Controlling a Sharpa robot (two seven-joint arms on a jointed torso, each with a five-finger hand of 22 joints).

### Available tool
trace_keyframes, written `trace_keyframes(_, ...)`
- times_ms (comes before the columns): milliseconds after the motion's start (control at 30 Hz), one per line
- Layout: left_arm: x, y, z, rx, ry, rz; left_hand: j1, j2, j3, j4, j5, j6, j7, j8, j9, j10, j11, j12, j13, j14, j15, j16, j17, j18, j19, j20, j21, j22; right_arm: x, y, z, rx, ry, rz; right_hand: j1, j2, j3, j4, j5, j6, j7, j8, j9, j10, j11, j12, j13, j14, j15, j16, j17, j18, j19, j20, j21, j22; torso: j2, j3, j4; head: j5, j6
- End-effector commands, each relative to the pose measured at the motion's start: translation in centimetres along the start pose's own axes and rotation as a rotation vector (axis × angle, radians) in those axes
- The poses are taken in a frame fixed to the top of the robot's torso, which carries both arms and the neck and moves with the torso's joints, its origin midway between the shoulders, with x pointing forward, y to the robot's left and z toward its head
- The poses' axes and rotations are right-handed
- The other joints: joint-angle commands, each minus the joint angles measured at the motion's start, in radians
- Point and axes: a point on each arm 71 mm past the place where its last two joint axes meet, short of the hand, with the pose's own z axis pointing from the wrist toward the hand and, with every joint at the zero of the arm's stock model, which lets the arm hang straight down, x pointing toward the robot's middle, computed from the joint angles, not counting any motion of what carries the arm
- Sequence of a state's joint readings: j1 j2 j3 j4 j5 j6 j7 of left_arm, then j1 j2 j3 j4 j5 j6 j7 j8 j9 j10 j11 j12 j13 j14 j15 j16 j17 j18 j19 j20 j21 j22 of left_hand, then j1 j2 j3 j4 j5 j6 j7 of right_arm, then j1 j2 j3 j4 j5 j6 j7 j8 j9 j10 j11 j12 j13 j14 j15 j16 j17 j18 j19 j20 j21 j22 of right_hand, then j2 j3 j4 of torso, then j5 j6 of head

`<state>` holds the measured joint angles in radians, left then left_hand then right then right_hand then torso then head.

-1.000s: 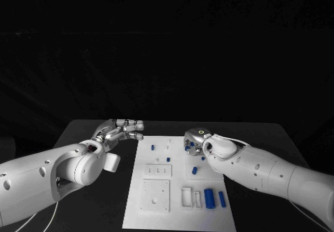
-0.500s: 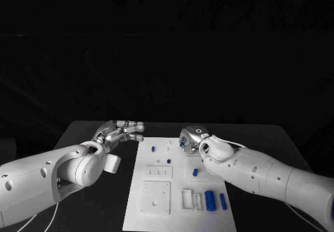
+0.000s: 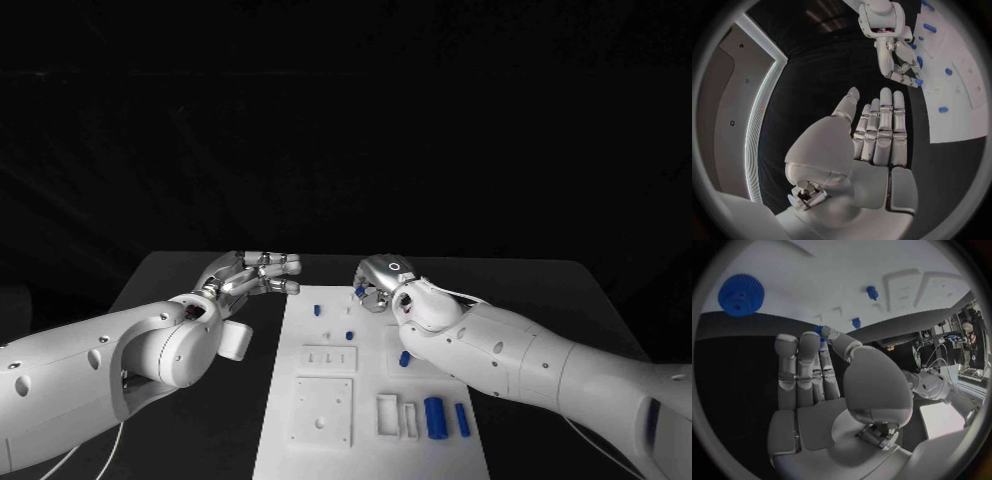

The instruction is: Assemble the parts on the task board

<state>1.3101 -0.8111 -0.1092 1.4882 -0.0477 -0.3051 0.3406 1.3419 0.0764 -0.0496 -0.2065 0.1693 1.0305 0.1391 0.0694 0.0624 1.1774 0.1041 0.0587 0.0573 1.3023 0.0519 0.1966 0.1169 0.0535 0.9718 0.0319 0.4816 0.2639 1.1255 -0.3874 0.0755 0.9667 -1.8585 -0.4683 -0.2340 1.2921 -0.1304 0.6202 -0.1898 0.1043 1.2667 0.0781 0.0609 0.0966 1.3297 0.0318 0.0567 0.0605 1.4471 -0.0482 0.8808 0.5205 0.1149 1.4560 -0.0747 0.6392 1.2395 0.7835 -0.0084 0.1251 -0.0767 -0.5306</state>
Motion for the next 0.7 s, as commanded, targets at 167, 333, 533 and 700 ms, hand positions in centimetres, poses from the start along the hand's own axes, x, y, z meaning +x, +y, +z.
trace_keyframes(167,0.41,-0.50,0.20,0.017,0.023,0.001,-0.004,0.002,-0.004,0.000,-0.001,-0.007,0.001,-0.003,0.002,-0.004,-0.001,0.001,0.001,-0.006,0.000,0.003,-0.002,0.000,-0.002,0.001,0.001,-0.001,0.03,0.36,0.60,0.010,-0.025,-0.015,0.005,0.004,0.000,-0.006,0.006,0.006,0.001,0.003,0.011,0.011,-0.004,0.002,0.001,-0.002,-0.006,-0.006,0.001,0.003,0.009,-0.001,-0.013,0.008,0.005,0.0008,0.0004,-0.001,0.004)
trace_keyframes(333,0.52,-0.74,0.26,0.021,0.026,0.002,-0.004,0.002,-0.004,0.000,-0.001,-0.007,0.001,-0.003,0.002,-0.004,-0.001,0.001,0.001,-0.006,0.000,0.003,-0.002,0.000,-0.002,0.001,0.001,-0.001,0.19,0.62,0.88,0.012,-0.025,-0.014,0.003,0.005,-0.003,-0.007,0.010,0.005,0.002,0.003,0.008,0.008,-0.003,0.002,0.001,-0.002,-0.006,-0.007,0.000,0.003,0.012,-0.001,-0.022,0.014,0.007,-0.0021,0.0029,-0.002,0.003)
trace_keyframes(533,0.64,-0.95,0.34,0.025,0.029,0.004,-0.004,0.002,-0.004,0.000,-0.001,-0.007,0.001,-0.003,0.002,-0.004,-0.001,0.001,0.001,-0.006,0.000,0.003,-0.002,0.000,-0.002,0.001,0.001,-0.001,0.35,0.91,1.08,0.010,-0.019,-0.014,0.003,0.005,-0.004,-0.007,0.012,0.005,0.002,0.003,0.008,0.007,-0.003,0.002,0.001,-0.002,-0.006,-0.007,-0.001,0.003,0.013,-0.001,-0.023,0.017,0.010,-0.0054,0.0070,-0.004,0.003)
trace_keyframes(700,0.73,-1.13,0.40,0.029,0.032,0.008,-0.004,0.002,-0.004,0.000,-0.001,-0.007,0.001,-0.003,0.002,-0.004,-0.001,0.001,0.001,-0.006,0.000,0.003,-0.002,0.000,-0.002,0.001,0.001,-0.001,0.50,1.04,1.19,0.009,-0.010,-0.014,0.002,0.005,-0.007,-0.010,0.017,0.004,0.002,0.003,0.006,0.007,-0.002,0.002,0.001,-0.002,-0.006,-0.007,-0.001,0.003,0.015,-0.001,-0.030,0.022,0.012,-0.0059,0.0070,-0.004,0.005)
